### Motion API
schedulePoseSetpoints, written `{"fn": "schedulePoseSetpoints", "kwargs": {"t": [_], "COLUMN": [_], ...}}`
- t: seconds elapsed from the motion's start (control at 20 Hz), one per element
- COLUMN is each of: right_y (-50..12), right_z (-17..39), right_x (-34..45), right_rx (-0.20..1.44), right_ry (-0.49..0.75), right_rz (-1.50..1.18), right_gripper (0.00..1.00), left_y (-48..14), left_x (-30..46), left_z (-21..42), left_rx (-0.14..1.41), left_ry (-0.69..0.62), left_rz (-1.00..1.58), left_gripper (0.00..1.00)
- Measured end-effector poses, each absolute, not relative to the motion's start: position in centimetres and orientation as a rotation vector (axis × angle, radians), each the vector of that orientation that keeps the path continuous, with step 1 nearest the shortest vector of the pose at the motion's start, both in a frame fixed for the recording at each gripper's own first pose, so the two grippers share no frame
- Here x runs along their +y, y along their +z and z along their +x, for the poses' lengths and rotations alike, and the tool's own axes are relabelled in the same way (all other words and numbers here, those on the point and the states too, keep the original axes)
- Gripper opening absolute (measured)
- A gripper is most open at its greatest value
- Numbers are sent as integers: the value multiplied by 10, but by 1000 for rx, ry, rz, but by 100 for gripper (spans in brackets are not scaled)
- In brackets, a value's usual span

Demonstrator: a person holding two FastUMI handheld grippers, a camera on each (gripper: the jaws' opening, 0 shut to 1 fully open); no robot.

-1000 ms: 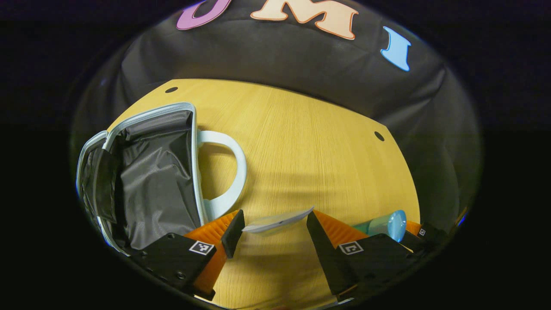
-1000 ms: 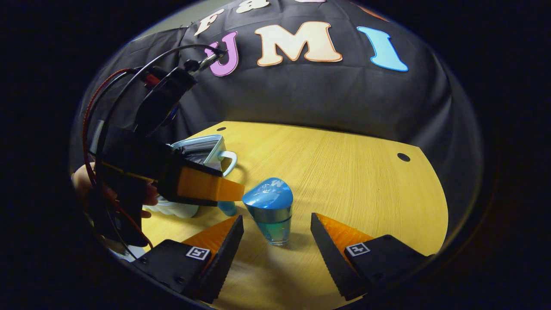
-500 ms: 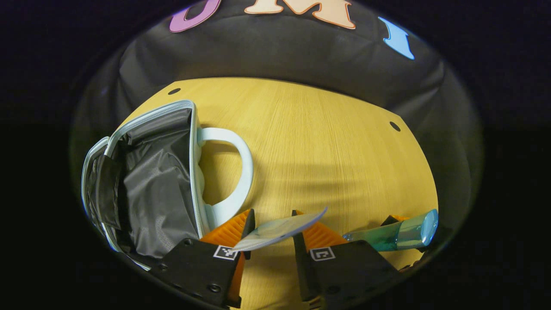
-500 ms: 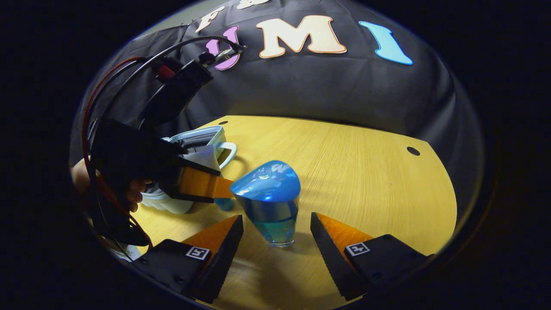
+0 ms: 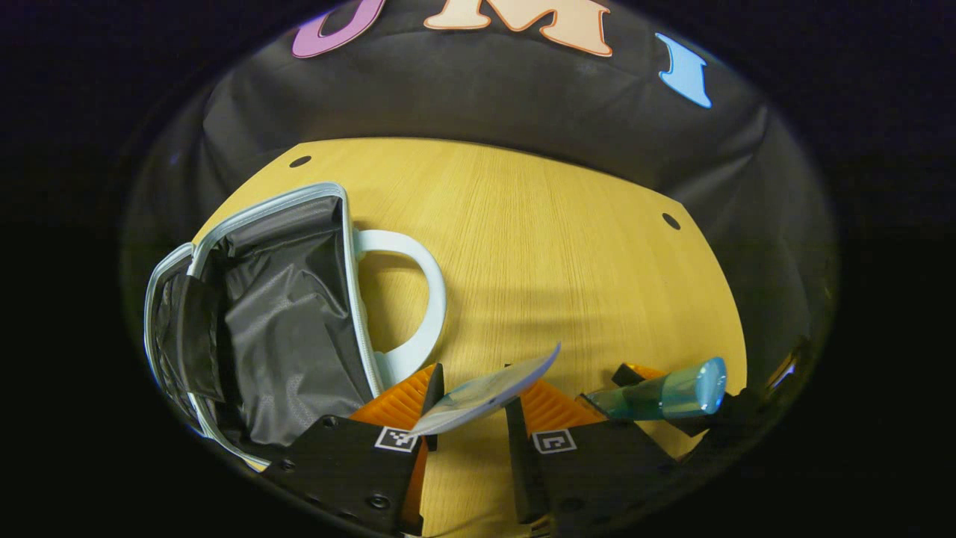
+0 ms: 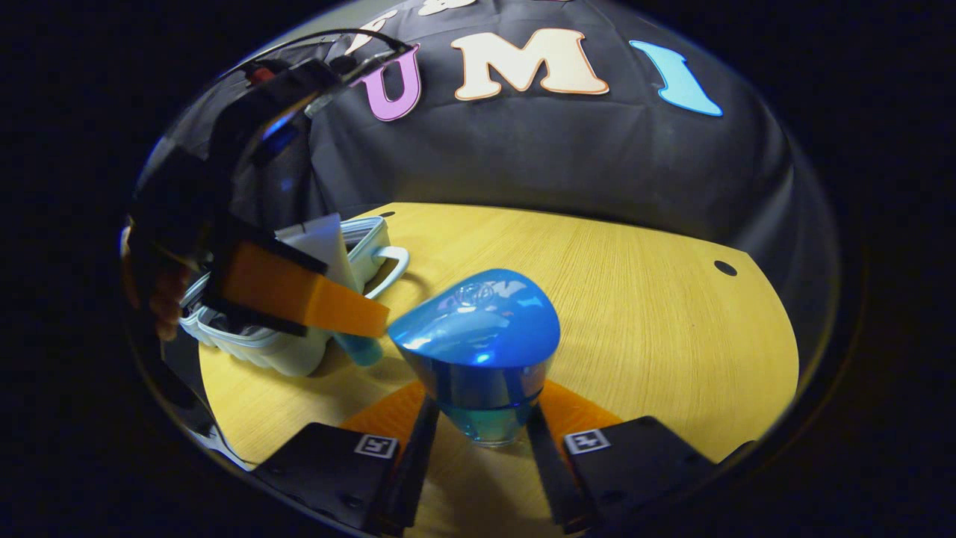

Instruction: First open the suitcase, pack the skin care products into it, and then close the suitcase.

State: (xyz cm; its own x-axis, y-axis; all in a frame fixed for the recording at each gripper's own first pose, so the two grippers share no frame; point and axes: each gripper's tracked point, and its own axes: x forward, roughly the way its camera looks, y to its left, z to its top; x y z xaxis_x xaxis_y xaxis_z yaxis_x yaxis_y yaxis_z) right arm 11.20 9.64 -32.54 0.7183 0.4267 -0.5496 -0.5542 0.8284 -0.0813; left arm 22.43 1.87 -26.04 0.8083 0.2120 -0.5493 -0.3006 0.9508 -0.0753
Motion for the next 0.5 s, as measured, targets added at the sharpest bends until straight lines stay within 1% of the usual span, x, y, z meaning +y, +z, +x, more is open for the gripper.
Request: {"fn": "schedulePoseSetpoints", "kwargs": {"t": [0.05, 0.2, 0.25, 0.3, 0.4, 0.5], "right_y": [-325, -326, -327, -327, -326, -327], "right_z": [112, 112, 112, 111, 111, 108], "right_x": [98, 96, 96, 96, 96, 94], "right_rx": [543, 564, 572, 579, 598, 622], "right_ry": [546, 534, 530, 529, 528, 528], "right_rz": [-240, -235, -235, -234, -230, -212], "right_gripper": [54, 51, 48, 48, 45, 44], "left_y": [-255, -231, -223, -217, -205, -192], "left_x": [18, 24, 28, 33, 44, 53], "left_z": [220, 207, 201, 195, 182, 170], "left_rx": [567, 535, 524, 524, 523, 516], "left_ry": [268, 277, 287, 301, 321, 334], "left_rz": [-169, -198, -217, -231, -248, -281], "left_gripper": [38, 38, 38, 38, 38, 38]}}
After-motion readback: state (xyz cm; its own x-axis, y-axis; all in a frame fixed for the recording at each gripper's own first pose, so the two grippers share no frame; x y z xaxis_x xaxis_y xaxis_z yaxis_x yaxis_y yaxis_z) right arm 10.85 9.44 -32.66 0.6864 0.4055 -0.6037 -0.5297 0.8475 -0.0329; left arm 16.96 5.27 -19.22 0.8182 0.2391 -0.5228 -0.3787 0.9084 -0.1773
